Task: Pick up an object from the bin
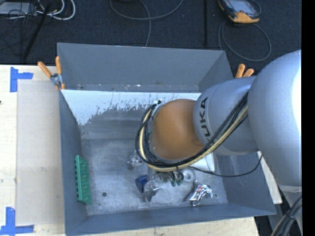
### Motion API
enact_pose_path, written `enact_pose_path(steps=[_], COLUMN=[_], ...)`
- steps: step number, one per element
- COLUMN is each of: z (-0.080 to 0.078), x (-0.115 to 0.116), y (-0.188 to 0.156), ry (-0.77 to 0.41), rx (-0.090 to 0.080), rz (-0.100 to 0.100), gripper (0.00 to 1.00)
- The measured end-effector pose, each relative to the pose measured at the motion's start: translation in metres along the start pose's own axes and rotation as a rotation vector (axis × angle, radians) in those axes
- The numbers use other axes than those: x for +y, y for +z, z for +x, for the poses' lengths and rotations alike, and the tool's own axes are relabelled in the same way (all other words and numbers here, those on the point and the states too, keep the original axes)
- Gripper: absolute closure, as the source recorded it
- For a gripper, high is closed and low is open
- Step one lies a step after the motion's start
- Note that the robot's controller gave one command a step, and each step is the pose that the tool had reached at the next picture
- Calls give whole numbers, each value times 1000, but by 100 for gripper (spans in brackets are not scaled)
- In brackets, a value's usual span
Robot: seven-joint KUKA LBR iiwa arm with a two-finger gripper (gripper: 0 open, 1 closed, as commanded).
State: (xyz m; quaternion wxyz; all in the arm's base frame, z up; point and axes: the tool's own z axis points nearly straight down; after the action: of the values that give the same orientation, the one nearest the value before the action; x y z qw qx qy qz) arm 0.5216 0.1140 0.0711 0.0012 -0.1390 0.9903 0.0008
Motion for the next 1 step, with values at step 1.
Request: enact_pose_path(steps=[1], z=[11], x=[-18], y=[-30], ry=[12], rx=[1], rz=[2], gripper=[0])
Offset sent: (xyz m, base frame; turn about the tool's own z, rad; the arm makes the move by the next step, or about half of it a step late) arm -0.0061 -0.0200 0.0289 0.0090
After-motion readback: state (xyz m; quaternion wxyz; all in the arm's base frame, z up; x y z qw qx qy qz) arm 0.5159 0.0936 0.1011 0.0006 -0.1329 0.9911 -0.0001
